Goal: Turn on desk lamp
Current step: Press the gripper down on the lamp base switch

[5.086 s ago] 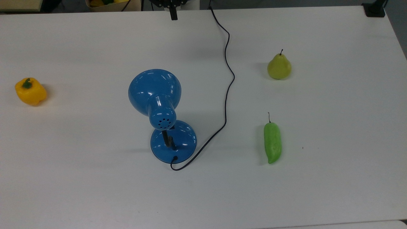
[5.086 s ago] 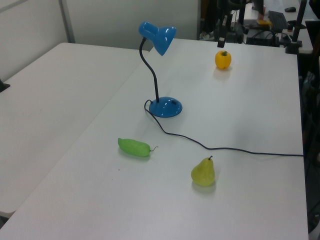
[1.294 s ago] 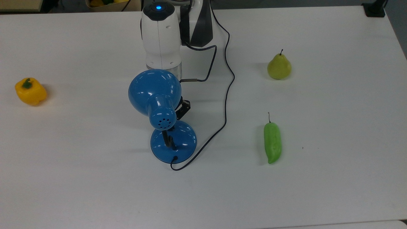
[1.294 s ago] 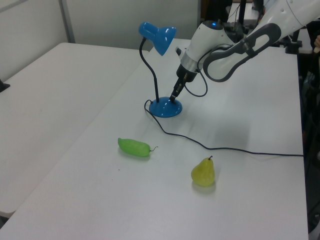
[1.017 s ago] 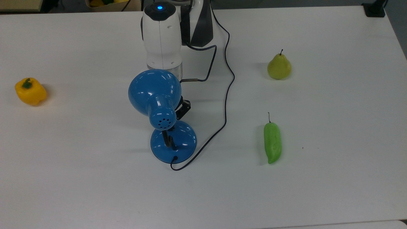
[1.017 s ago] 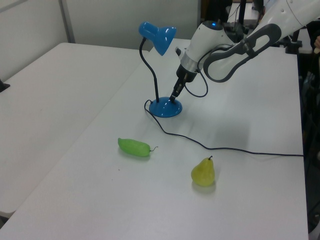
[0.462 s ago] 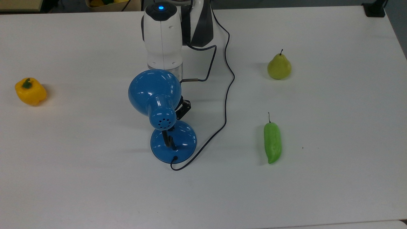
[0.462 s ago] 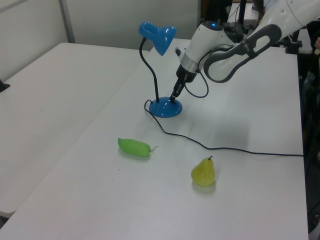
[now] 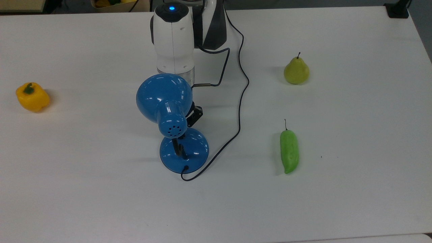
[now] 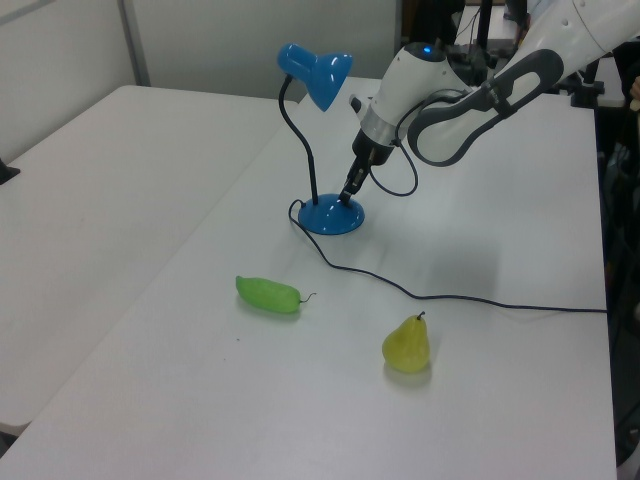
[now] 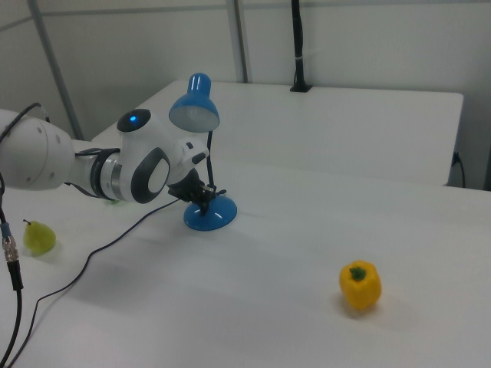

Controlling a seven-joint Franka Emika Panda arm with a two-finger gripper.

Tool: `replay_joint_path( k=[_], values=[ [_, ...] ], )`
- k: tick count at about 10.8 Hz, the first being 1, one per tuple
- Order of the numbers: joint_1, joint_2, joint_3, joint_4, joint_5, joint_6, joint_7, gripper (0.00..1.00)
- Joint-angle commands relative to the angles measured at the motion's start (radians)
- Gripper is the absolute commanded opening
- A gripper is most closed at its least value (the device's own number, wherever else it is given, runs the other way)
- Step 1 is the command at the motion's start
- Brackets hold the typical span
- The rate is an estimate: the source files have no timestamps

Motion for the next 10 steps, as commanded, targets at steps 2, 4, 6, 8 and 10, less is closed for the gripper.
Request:
replay_joint_path(
  k=[2, 4, 6, 8, 10],
  values=[
    [0.008, 0.038, -0.019, -0.054, -0.026, 0.05, -0.015, 0.0],
    [0.006, 0.044, -0.021, -0.054, -0.026, 0.051, -0.015, 0.0],
    [0.006, 0.023, -0.021, -0.054, -0.026, 0.042, -0.006, 0.0],
    [0.005, -0.043, -0.019, -0.065, -0.012, -0.008, 0.015, 0.0],
    [0.008, -0.111, -0.019, -0.063, -0.012, -0.147, 0.062, 0.0]
  ],
)
